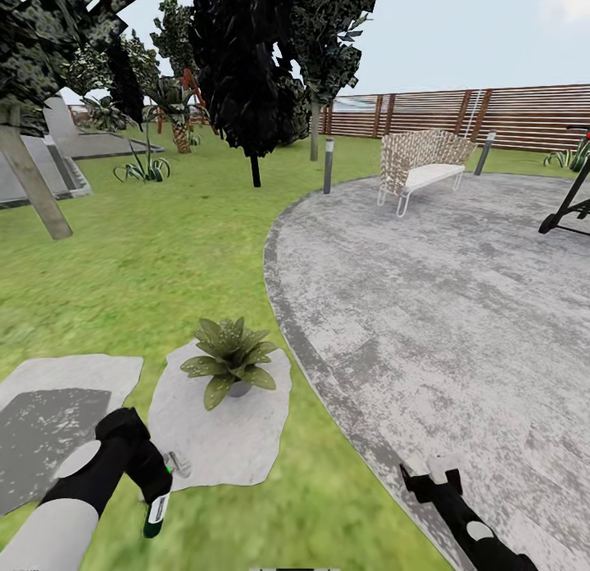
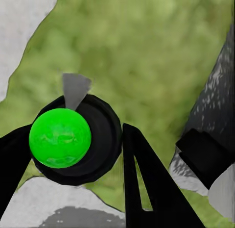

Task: Pick up the pesticide atomizer in the garden and spray insectifuge to fully cover both potted plants in the garden.

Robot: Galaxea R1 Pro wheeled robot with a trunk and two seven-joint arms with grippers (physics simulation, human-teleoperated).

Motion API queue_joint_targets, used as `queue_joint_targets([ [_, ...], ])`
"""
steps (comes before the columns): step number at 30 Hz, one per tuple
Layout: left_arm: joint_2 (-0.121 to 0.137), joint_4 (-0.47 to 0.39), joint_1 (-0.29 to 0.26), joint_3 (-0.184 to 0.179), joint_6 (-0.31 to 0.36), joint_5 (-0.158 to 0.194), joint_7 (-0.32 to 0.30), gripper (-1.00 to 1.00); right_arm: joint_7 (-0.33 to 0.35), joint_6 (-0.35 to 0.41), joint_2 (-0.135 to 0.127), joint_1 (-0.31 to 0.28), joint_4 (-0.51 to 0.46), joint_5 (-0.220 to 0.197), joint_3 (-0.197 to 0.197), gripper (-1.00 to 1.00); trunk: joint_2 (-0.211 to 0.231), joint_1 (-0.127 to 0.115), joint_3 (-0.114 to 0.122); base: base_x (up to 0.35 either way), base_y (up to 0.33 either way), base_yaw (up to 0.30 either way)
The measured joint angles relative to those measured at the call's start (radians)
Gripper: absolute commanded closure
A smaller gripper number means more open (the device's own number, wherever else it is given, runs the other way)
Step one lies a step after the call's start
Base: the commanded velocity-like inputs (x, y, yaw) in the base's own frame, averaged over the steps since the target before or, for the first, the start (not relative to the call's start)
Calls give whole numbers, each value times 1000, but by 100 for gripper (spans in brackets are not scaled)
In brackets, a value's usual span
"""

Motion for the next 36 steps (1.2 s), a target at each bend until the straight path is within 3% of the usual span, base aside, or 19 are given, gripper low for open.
queue_joint_targets([
  [1, -6, 6, -1, 0, -5, 6, 5, 100, 6, 0, -1, 0, -6, 5, 0, -100, 0, 0, 0, 0, 0, 0],
  [2, -20, 53, -3, -1, -249, 114, 165, 100, 251, -1, -1, -2, -108, 67, 1, -100, 0, 0, 0, 0, 0, 0],
  [7, -86, 62, -9, -2, -374, 115, 176, 100, 428, 3, -1, -1, -178, 154, -1, -100, 0, 0, 0, 0, 0, 0],
  [14, -135, 63, -10, -4, -411, 111, 174, 100, 616, 5, -1, -2, -217, 172, 0, -100, 0, 0, 0, 0, 0, 0],
  [15, -139, 63, -10, -15, -412, 111, 169, 100, 641, 5, -1, -2, -226, 173, -1, 100, 0, 0, 0, 0, 0, 0],
  [20, -147, 63, -10, -89, -410, 115, 160, 100, 743, 8, 0, -3, -262, 175, -1, 100, 0, 0, 0, 0, 0, 0],
  [23, -160, 64, -9, -100, -410, 116, 158, 100, 783, 35, 8, -3, -295, 175, -1, 100, 0, 0, 0, 0, 0, 0],
  [25, -177, 65, -9, -104, -411, 114, 158, 100, 808, 44, 29, -3, -320, 176, 0, 100, 0, 0, 0, 0, 0, 0],
  [26, -183, 65, -9, -114, -411, 113, 156, 100, 813, 46, 39, -3, -337, 179, 15, 100, 0, 0, 0, 0, 0, 0],
  [28, -188, 65, -9, -145, -410, 113, 140, 100, 816, 50, 51, -3, -364, 186, 94, 100, 0, 0, 0, 0, 0, 0],
  [30, -192, 64, -9, -166, -409, 114, 129, 100, 817, 70, 65, -3, -381, 189, 147, 100, 0, 0, 0, 0, 0, 0],
  [36, -208, 63, -10, -179, -409, 114, 123, 100, 823, 137, 92, -3, -441, 187, 177, 100, 0, 0, 0, 0, 0, 0],
])
